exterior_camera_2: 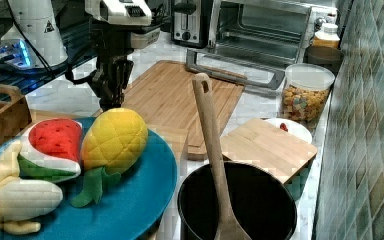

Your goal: Close the drawer.

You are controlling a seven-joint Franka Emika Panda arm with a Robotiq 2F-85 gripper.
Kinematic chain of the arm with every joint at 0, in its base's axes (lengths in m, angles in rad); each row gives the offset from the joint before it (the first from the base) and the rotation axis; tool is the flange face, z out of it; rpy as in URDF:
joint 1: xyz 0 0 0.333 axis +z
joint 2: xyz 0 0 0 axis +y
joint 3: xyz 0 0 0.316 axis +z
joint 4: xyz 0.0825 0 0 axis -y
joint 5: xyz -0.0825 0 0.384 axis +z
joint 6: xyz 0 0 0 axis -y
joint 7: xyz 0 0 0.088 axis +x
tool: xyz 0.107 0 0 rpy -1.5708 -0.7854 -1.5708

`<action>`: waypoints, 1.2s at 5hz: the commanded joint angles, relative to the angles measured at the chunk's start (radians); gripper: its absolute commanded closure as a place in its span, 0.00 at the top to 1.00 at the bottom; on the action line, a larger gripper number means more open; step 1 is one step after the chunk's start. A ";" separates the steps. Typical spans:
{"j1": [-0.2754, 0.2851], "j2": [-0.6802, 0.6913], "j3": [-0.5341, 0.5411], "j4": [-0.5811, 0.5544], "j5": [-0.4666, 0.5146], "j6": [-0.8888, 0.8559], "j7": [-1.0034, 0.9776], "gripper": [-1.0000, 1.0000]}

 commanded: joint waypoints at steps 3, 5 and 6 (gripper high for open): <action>-0.099 -0.057 -0.091 0.101 -0.022 0.028 -0.004 0.00; -0.086 -0.056 -0.105 0.101 -0.018 0.028 -0.006 0.00; -0.088 -0.056 -0.103 0.101 -0.019 0.028 -0.006 0.00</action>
